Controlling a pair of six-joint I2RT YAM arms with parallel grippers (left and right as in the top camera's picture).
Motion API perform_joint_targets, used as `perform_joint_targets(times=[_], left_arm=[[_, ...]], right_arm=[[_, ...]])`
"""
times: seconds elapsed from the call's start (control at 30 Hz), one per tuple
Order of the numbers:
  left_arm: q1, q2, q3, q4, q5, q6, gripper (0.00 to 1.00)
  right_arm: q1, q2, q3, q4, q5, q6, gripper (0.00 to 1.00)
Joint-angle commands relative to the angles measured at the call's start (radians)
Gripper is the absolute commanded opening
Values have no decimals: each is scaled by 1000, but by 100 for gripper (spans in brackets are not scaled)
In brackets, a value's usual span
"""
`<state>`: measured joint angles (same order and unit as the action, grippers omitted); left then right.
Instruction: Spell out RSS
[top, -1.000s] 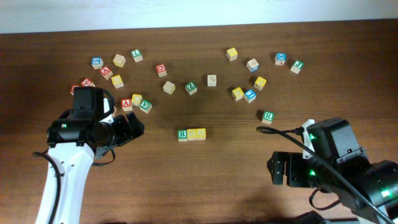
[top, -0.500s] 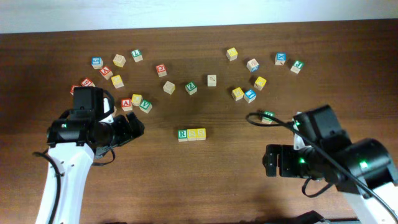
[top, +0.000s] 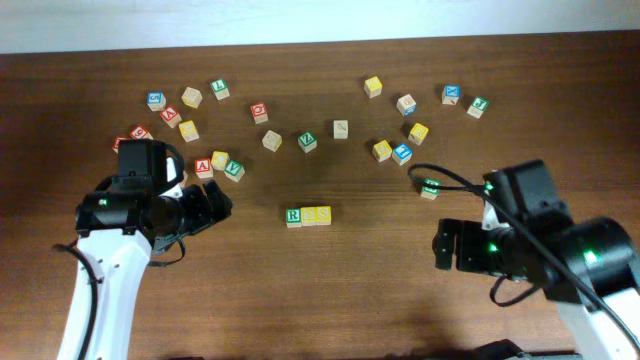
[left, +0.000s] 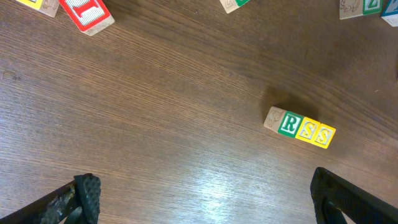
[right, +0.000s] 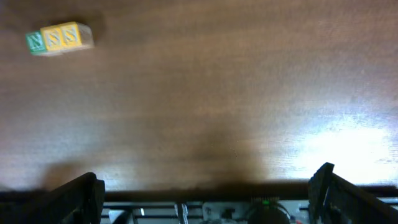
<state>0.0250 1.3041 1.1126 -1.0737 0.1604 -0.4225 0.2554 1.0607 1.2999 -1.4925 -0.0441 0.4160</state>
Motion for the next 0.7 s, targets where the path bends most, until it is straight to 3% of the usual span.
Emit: perform_joint_targets(times=[0.0, 0.27, 0.67], left_arm=[[4, -11, -1, -2, -4, 5, 99], [4, -10, -1, -2, -4, 5, 99], [4, -10, -1, -2, -4, 5, 99]], right_arm=[[-9, -50, 12, 30, 23, -92, 98], [-9, -231, -113, 224, 19, -153, 98], [-10, -626, -586, 631, -6, -177, 98]])
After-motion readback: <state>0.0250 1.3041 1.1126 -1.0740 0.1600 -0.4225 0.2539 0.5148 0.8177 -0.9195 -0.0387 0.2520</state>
